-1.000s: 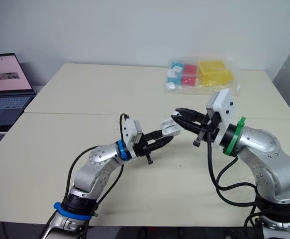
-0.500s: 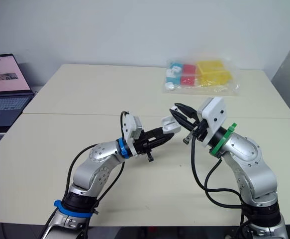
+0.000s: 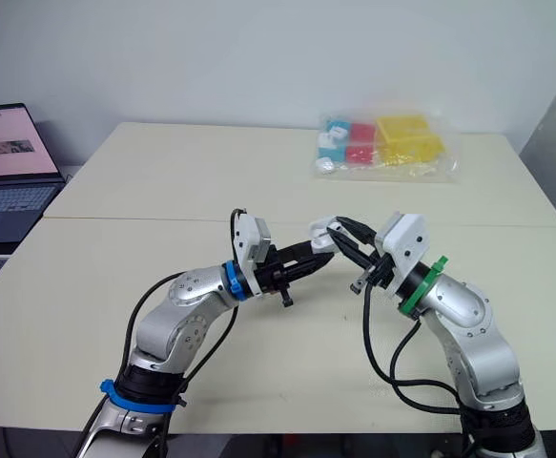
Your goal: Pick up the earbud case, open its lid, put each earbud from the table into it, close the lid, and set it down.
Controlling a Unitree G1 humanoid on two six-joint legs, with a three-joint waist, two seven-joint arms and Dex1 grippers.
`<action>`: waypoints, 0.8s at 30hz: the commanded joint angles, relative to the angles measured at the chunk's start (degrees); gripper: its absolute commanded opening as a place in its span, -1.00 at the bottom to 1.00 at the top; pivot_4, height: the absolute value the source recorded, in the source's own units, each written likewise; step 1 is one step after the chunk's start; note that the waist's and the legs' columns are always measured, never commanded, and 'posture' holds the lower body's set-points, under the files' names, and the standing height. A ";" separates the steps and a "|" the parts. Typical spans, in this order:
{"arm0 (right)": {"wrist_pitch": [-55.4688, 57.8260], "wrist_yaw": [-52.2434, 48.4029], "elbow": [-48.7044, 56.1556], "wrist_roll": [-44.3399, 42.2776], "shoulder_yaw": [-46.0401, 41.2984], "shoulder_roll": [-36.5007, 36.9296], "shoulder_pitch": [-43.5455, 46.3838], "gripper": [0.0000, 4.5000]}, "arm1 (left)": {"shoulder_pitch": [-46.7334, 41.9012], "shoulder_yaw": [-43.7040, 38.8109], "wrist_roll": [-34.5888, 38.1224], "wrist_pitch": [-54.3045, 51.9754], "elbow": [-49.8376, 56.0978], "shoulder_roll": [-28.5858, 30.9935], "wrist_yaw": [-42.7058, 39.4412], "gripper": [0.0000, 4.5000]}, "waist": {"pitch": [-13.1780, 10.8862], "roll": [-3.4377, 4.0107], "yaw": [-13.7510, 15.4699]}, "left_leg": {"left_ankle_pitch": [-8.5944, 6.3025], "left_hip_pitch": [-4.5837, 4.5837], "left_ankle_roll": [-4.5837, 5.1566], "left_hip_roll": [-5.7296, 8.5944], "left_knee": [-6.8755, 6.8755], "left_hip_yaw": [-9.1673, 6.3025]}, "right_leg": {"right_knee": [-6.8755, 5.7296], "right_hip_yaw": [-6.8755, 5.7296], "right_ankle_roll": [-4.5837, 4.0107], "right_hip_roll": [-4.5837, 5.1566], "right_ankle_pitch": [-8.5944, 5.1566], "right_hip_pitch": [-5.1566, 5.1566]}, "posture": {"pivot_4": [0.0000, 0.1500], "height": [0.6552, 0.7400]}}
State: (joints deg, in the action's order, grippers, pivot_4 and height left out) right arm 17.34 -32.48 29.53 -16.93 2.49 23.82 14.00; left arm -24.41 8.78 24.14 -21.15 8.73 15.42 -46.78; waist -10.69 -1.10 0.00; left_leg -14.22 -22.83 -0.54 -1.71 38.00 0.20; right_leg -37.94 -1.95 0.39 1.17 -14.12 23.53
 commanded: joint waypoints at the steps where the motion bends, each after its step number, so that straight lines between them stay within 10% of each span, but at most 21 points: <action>1: -2.99 -0.50 -0.46 1.11 0.25 0.26 -1.20 -0.83 | -0.99 -1.08 1.25 0.43 3.14 -0.25 0.56 -0.66 | 0.00 0.00 0.00 | 0.00 0.00 0.00 0.00 0.00 0.00 | 0.00 -0.01 0.00 0.00 0.00 0.00 | 1.00 0.87; 16: -3.72 -0.58 -2.55 1.85 0.92 1.21 -2.34 -0.83 | -1.06 -1.19 1.15 -0.18 3.46 -0.60 0.78 -0.66 | 0.00 0.00 0.03 | 0.00 0.00 0.00 0.00 0.00 -0.01 | 0.01 0.00 0.00 0.00 0.00 0.00 | 1.00 0.87; 20: -1.80 -1.12 -0.34 0.06 0.38 1.68 -2.15 -0.09 | -0.93 -1.15 0.98 -0.04 3.28 -0.38 0.69 -0.66 | 0.00 0.00 0.04 | 0.00 0.00 0.00 -0.01 0.00 -0.01 | 0.00 0.00 0.00 0.00 0.00 0.00 | 1.00 0.87; 24: 0.90 -1.43 2.56 -2.75 -1.17 2.58 -2.53 -0.07 | -0.67 -0.99 0.78 0.31 3.02 -0.29 0.84 -0.66 | 0.00 0.00 0.05 | 0.00 -0.02 0.00 0.00 0.00 -0.02 | 0.02 0.00 0.00 0.02 0.00 0.00 | 1.00 0.87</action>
State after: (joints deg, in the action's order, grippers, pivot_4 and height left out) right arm 17.69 -33.72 28.76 -17.76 3.04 25.91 11.66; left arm -24.38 8.24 24.20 -22.09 9.08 15.42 -45.73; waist -10.70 -1.10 0.05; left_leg -14.22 -22.85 -0.54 -1.71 37.99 0.17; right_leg -37.92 -1.94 0.39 1.19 -14.12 23.53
